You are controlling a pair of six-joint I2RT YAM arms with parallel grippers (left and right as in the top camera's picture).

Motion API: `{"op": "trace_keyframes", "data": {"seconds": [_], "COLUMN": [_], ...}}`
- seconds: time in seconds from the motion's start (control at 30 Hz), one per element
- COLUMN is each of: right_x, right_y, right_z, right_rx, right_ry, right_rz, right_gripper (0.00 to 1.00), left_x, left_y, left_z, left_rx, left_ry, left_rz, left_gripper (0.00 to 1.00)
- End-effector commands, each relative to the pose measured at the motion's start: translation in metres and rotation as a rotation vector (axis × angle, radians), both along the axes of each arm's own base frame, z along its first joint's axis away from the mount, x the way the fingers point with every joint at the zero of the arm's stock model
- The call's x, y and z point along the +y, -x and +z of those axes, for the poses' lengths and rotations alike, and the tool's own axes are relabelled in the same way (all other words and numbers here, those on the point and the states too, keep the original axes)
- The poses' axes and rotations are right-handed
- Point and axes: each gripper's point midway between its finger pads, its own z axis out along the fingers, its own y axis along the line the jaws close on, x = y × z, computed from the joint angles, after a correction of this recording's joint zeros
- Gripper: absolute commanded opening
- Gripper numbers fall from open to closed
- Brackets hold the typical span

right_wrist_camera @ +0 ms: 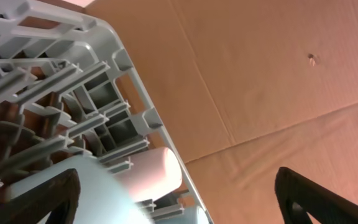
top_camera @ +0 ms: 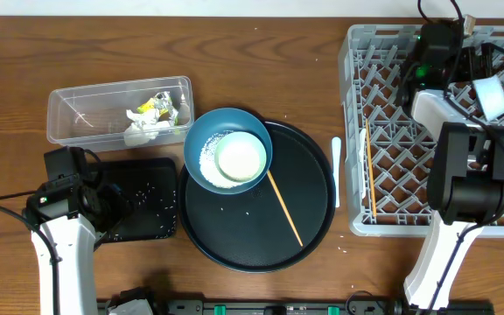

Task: Sort waste into correct bins and load items into the dishwasher rack
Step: 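Move the right gripper back toward the black tray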

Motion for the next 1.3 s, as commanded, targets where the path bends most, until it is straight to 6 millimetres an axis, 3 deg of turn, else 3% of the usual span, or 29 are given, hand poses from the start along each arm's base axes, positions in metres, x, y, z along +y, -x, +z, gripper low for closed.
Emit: {"op": "trace_keyframes", "data": {"seconds": [0.0,0.33,0.43,0.6,0.7,0.77,0.87,0.97,1.13,1.27], "right_x": [0.001,0.002,0.007,0.028,0.058,0.087,0.135,0.185,0.26,0.306], "right_y": [0.008,0.028,0.029,0.043,0.053,0.064,0.079,0.095,0.124,0.147], "right_z": [0.016,0.086,0.081,0.048,0.031,0.024,0.024,0.033,0.054,0.053], "right_rx": [-0.055,-0.24,-0.214,-0.223,-0.168,-0.112,-0.037,0.017,0.119,0.236], "right_ry": [0.012,-0.019,-0.112,-0.465,-0.7,-0.866,-1.081,-1.259,-1.393,-1.411], "right_rz": [-0.057,-0.051,0.027,0.151,0.238,0.309,0.436,0.57,0.756,0.835], "right_gripper": [0.98,0.99,0.99,0.99,0.99,0.99,0.99,0.91,0.84,0.85], "left_x": [0.001,0.001,0.001,0.001,0.001,0.001,0.001,0.0,0.0,0.0], "left_y": [-0.002,-0.002,-0.002,-0.002,-0.002,-0.002,-0.001,0.0,0.0,0.0], "left_z": [0.004,0.004,0.004,0.004,0.004,0.004,0.003,0.003,0.003,0.003], "left_rx": [-0.01,-0.011,-0.011,-0.01,-0.01,-0.01,-0.006,-0.003,-0.003,-0.003], "left_ry": [-0.003,-0.003,-0.003,-0.003,-0.003,-0.003,-0.001,0.0,0.0,0.0], "left_rz": [0.009,0.01,0.01,0.01,0.009,0.01,0.009,0.009,0.01,0.01], "left_gripper": [0.72,0.72,0.72,0.72,0.73,0.73,0.72,0.72,0.73,0.73]}}
